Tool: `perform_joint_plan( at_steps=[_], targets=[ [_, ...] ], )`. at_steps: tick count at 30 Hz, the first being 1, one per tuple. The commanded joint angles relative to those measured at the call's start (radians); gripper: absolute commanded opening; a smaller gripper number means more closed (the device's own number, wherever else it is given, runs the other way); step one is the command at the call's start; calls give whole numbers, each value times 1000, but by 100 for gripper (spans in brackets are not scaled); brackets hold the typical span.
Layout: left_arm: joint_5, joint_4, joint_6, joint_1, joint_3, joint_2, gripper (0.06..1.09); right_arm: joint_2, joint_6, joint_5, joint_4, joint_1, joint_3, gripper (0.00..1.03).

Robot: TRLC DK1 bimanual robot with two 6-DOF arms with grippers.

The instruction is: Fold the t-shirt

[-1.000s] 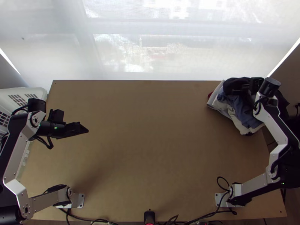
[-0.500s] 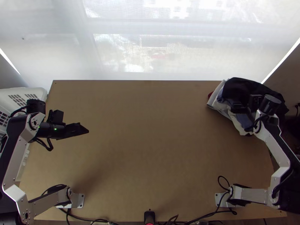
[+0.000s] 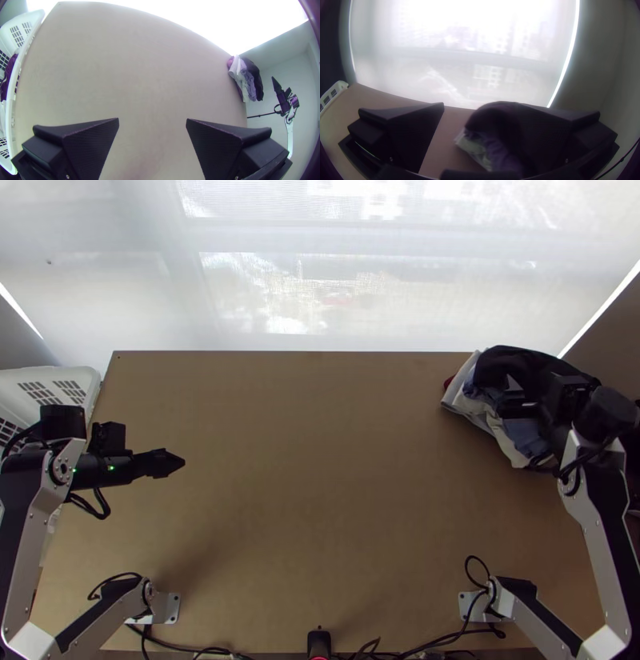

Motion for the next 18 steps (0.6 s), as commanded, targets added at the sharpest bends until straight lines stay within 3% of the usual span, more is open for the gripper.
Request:
perform_joint_plan(
  at_steps=[1, 5, 9, 11, 14, 18],
  targets=[
    [-192, 176, -82, -58, -72, -199, 104, -351, 81, -5, 23, 269, -237, 98],
    [-365, 334, -67, -58, -224, -387, 104, -635, 29, 104, 18, 410, -472, 98],
    [-468, 377, -7, -58, -384, -580, 104, -900, 50, 200, -89, 411, -621, 98],
    [-481, 411, 3, -57, -463, -690, 104, -1054, 55, 253, -72, 391, -720, 98],
    [-489, 445, 27, -55, -534, -819, 104, -1050, 70, 299, -101, 333, -745, 98],
    [-489, 500, 15, -41, -560, -822, 104, -1046, 198, 305, -17, 266, -822, 98]
  ],
)
